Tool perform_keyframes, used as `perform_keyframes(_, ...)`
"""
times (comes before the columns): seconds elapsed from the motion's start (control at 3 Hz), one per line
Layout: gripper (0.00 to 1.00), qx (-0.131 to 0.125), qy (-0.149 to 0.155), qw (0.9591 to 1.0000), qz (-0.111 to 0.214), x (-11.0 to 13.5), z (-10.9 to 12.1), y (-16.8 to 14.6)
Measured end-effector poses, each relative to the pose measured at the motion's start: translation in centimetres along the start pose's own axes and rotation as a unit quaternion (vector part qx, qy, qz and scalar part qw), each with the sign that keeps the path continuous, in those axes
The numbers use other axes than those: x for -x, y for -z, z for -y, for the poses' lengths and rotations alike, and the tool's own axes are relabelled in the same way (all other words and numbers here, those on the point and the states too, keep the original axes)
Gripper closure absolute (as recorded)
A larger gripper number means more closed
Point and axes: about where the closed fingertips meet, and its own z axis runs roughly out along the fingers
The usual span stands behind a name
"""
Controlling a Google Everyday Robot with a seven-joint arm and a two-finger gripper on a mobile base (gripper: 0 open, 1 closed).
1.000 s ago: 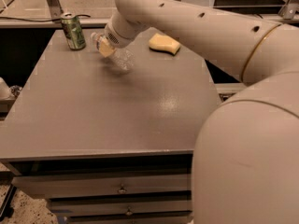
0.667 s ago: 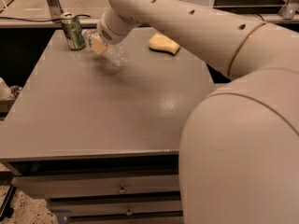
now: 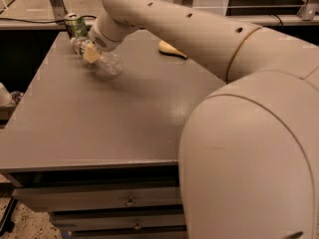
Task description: Move water bottle near green can
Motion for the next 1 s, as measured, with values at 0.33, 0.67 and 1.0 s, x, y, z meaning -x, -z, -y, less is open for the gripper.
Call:
perform_keyframes(0.33, 1.0, 0.017, 0.006, 0.9998, -0.003, -0.24, -1.45, -0.9)
perform_keyframes(0.67, 0.82, 0.024, 0.009, 0.9996, -0.009, -0.41, -2.07, -1.48)
perform_keyframes(1.0, 0.6, 0.024, 0.008, 0.9996, -0.013, -0.5, -2.2, -1.74)
